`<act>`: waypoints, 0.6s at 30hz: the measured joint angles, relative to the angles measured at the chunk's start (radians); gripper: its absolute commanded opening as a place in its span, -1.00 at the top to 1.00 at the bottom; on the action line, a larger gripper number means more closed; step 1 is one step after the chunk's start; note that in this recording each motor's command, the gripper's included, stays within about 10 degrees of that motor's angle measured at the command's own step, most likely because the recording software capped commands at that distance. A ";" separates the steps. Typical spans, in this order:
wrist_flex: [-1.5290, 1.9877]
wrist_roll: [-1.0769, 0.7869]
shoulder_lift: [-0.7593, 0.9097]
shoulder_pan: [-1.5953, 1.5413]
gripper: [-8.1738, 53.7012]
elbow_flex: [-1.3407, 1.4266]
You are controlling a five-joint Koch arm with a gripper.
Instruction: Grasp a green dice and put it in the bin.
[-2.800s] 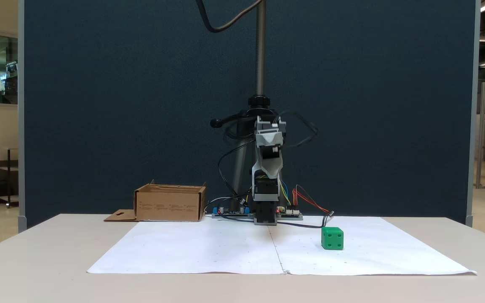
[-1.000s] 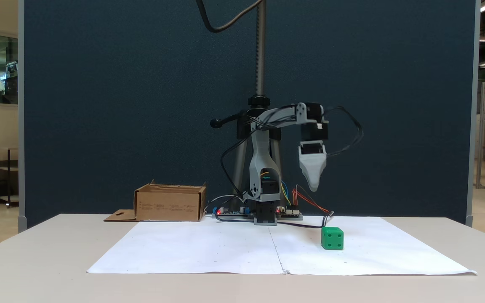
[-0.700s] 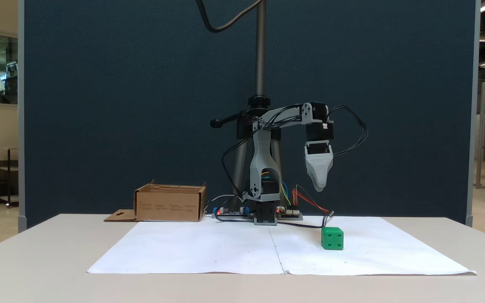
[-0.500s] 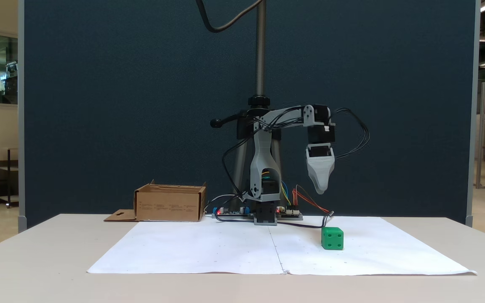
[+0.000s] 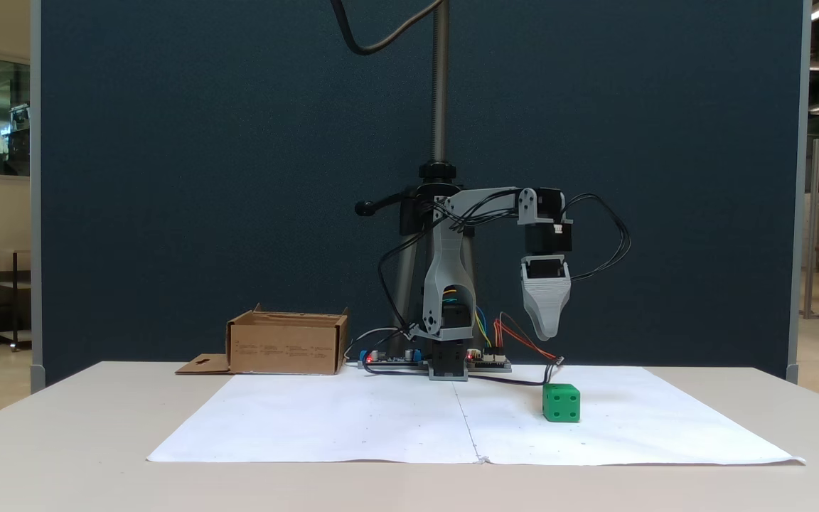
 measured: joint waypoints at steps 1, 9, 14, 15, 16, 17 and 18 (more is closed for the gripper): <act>0.000 0.000 -0.006 0.002 -0.68 0.000; -0.002 -0.002 -0.032 0.002 -0.68 0.000; -0.029 -0.002 -0.032 0.002 -0.68 0.000; -0.037 -0.002 -0.034 0.002 -0.68 0.002; -0.048 -0.002 -0.035 0.002 -0.68 0.002; -0.058 -0.002 -0.034 -0.005 -0.67 0.002; -0.067 -0.002 -0.038 -0.009 -0.66 0.000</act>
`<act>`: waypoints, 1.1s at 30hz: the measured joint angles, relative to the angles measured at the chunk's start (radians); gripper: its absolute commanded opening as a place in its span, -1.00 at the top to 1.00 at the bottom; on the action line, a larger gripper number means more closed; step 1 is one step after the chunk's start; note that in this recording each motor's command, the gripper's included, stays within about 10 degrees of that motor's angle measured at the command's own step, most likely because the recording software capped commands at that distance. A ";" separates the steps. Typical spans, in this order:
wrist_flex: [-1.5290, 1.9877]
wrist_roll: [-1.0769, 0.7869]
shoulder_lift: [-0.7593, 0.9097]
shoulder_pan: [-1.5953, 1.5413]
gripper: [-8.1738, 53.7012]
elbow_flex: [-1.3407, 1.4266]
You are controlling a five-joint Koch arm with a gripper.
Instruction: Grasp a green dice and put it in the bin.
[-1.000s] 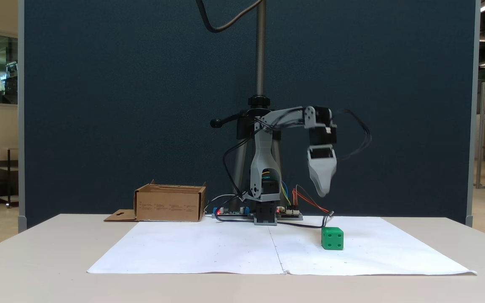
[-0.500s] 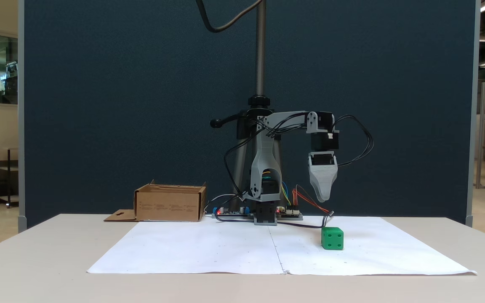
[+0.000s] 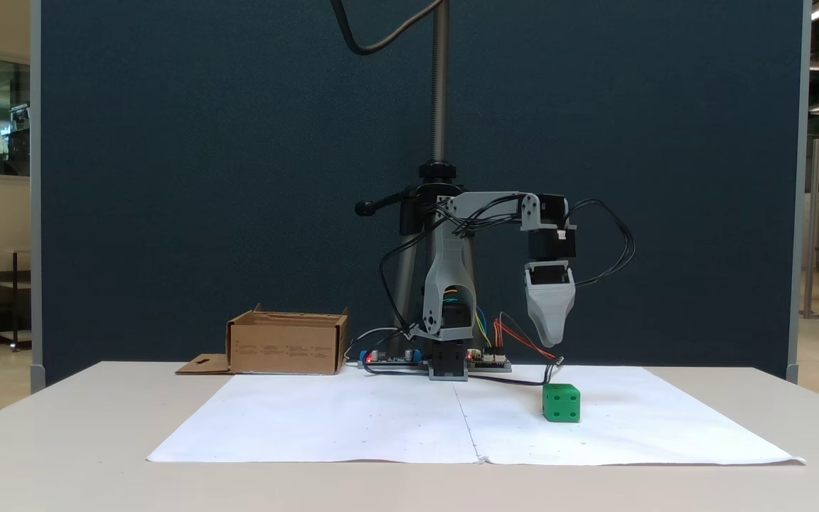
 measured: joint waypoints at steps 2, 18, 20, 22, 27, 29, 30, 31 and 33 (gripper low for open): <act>-0.018 0.000 -0.015 -0.003 -0.66 0.003; -0.026 0.000 -0.034 -0.008 -0.66 0.002; -0.026 0.000 -0.032 -0.015 -0.66 0.002; -0.028 0.002 -0.048 -0.020 -0.66 0.002; -0.063 0.002 -0.067 -0.037 -0.66 0.025; -0.075 0.002 -0.072 -0.040 -0.66 0.031; -0.077 0.002 -0.083 -0.041 -0.66 0.031; -0.084 0.002 -0.089 -0.041 -0.66 0.038; -0.101 0.002 -0.100 -0.041 -0.66 0.051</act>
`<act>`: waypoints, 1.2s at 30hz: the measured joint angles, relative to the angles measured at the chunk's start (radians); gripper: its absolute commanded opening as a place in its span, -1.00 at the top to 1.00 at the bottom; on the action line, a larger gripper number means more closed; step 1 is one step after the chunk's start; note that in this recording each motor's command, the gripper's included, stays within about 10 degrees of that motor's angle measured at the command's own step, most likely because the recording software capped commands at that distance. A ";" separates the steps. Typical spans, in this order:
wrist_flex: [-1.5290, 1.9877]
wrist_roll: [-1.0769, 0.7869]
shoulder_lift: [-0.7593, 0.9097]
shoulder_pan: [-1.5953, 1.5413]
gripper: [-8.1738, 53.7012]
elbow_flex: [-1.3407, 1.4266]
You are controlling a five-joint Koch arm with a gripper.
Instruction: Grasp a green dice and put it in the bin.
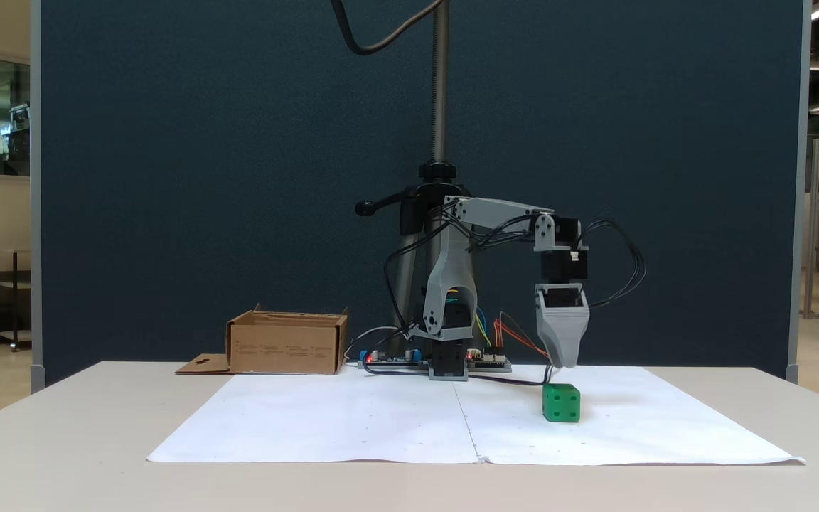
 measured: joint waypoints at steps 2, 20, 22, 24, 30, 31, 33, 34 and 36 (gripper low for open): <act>-0.020 0.000 -0.025 0.000 -0.66 0.000; -0.075 0.000 -0.135 0.015 -0.66 0.011; -0.075 0.000 -0.144 0.017 -0.66 0.012; -0.075 0.000 -0.158 0.017 -0.66 0.011; -0.075 0.000 -0.183 0.017 -0.66 0.015; -0.077 0.000 -0.187 0.017 -0.66 0.014; -0.075 0.000 -0.199 0.017 -0.66 0.014; -0.077 0.000 -0.201 0.017 -0.66 0.015; -0.077 0.000 -0.212 0.017 -0.66 0.012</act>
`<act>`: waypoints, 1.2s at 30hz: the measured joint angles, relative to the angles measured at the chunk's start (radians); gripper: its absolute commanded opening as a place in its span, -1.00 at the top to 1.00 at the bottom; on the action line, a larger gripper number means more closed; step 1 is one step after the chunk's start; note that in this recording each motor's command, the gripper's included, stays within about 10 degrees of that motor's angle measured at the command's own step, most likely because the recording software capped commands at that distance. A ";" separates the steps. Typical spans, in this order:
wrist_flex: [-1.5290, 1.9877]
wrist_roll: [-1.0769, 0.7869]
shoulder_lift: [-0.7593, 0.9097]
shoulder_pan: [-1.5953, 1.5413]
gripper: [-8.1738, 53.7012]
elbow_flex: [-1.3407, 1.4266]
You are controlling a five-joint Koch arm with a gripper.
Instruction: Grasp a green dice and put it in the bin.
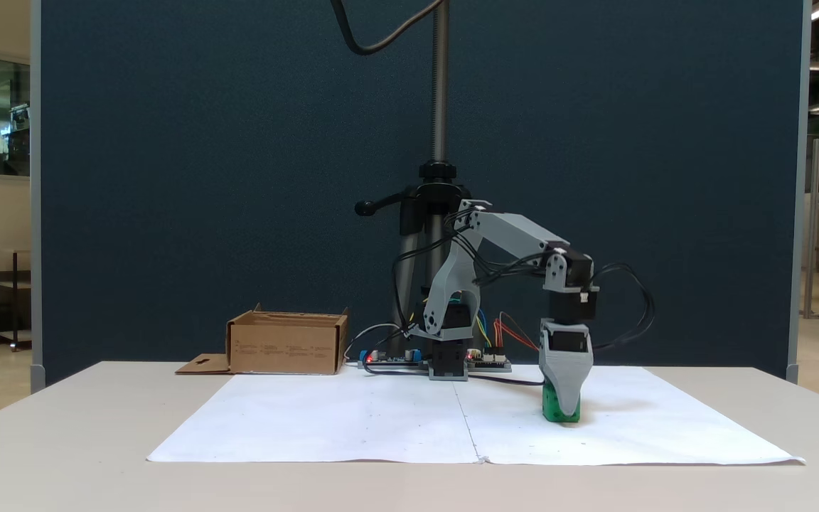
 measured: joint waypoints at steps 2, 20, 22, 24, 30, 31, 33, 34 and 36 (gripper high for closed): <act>0.000 0.000 -0.006 0.000 -0.66 0.003; -0.006 0.000 -0.032 0.032 -0.66 0.000; -0.006 0.000 -0.032 0.035 -0.66 0.000; -0.006 0.000 -0.032 0.035 -0.66 0.000; -0.006 0.000 -0.032 0.035 -0.47 0.006; -0.006 0.000 -0.032 0.035 -0.41 0.006; -0.006 0.000 -0.031 0.035 -0.26 0.012; -0.008 0.000 -0.029 0.034 -0.24 0.025; -0.008 0.000 -0.026 0.035 -0.24 0.026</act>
